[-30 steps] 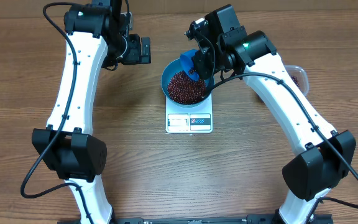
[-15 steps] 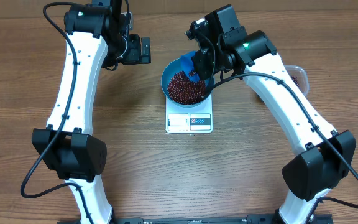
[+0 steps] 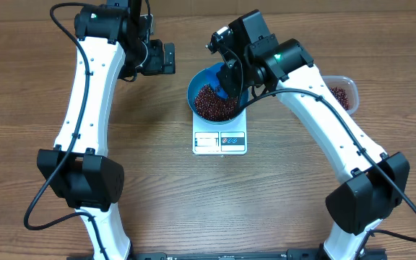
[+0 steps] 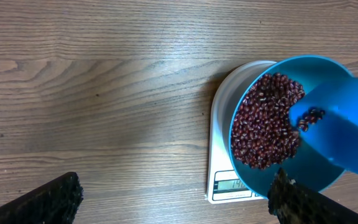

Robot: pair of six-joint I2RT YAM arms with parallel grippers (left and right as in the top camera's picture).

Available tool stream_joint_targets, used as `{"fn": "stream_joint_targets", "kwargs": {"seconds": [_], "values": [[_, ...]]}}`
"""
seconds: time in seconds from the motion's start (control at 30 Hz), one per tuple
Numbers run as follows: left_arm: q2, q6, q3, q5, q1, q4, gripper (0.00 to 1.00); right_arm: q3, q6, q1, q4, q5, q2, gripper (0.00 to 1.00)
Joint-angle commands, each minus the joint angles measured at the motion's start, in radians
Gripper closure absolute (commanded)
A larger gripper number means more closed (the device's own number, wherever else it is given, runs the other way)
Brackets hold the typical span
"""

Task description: Scoop item into bowl and weigh 150g on scale

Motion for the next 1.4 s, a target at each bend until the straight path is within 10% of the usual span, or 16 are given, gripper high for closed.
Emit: {"fn": "stream_joint_targets", "kwargs": {"seconds": [0.0, 1.37], "values": [[-0.029, 0.026, 0.021, 0.008, 0.003, 0.003, 0.0, 0.031, -0.021, 0.004, 0.007, -0.045, -0.035, 0.96], [-0.029, 0.026, 0.021, 0.008, 0.002, 0.003, 0.0, 0.031, 0.02, 0.023, 0.012, 0.014, -0.035, 0.96]]}}
